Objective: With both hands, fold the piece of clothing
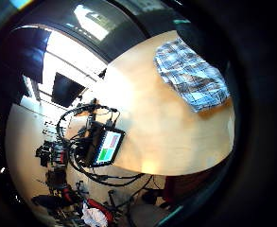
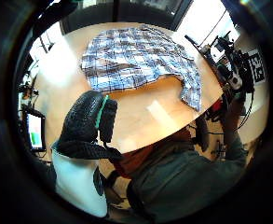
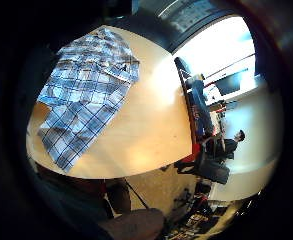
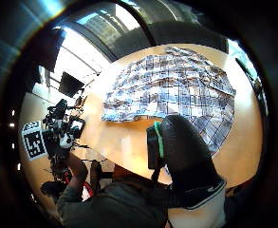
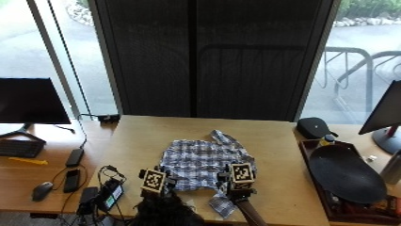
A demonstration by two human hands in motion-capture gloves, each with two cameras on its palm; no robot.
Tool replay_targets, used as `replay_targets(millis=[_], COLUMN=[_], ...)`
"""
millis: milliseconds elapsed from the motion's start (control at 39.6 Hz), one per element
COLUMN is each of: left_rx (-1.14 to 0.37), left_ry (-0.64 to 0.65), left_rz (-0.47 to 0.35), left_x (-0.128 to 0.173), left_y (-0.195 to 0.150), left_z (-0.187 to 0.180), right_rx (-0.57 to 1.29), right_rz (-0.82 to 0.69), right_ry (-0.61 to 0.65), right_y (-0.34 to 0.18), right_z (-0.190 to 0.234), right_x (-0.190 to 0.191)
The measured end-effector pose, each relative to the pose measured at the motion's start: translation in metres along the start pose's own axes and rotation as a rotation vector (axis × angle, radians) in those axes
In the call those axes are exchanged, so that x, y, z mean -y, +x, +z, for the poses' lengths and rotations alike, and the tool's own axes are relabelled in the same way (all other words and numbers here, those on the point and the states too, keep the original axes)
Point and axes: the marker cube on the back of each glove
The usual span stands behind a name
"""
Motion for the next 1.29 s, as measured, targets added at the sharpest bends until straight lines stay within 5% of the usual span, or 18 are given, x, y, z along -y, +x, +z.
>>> replay_targets(millis=[152,379,632,758,1289], left_rx=[0.067,0.014,0.101,-0.016,-0.208], left_ry=[0.148,0.010,0.230,-0.006,-0.267], left_rz=[0.016,0.016,0.023,0.026,0.095], left_x=[0.025,0.004,0.037,0.013,0.050], left_y=[-0.006,0.003,-0.010,0.004,0.031], left_z=[-0.003,-0.004,-0.013,0.002,0.080], right_rx=[0.014,0.014,-0.003,-0.007,0.011], right_rz=[0.002,0.009,-0.015,-0.039,-0.038], right_ry=[-0.008,-0.010,0.005,-0.028,-0.333], right_y=[0.001,0.003,0.005,0.003,0.023], right_z=[0.002,-0.003,0.003,0.003,0.096], right_x=[-0.002,-0.008,-0.001,-0.003,0.012])
